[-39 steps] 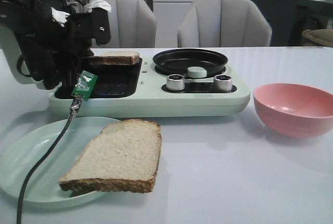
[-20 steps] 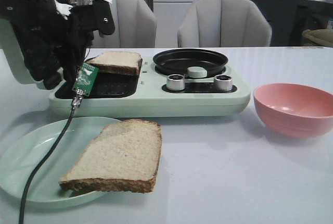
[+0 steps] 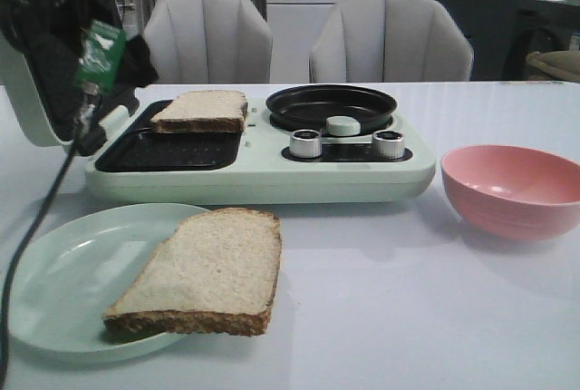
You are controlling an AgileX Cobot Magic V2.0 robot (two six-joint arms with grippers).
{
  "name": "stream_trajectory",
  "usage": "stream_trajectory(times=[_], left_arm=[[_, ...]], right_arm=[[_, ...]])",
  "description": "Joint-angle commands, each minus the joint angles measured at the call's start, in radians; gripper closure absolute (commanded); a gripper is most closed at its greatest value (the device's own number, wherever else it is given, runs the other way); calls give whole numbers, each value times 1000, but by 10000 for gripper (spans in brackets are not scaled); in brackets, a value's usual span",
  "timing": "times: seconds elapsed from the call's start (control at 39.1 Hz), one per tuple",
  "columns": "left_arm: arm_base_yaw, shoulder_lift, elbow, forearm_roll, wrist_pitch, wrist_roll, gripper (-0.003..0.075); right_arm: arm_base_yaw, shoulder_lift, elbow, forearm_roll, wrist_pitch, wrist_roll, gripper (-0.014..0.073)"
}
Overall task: Make breakfast with bread and shrimp
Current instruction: 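Withdraw the left gripper from the sandwich maker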
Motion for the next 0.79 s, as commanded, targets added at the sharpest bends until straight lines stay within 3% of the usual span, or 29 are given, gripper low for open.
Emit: stream_trajectory(times=[0.0, 0.43, 0.77], left_arm=[[-5, -146, 12, -151, -29, -10, 116], [-5, -654, 277, -624, 25, -10, 116], [-5, -1039, 476, -684, 133, -10, 116]], right_arm=[[-6, -21, -17, -9, -85, 1, 451], [-6, -21, -17, -9, -85, 1, 451], [-6, -21, -17, -9, -85, 1, 451]])
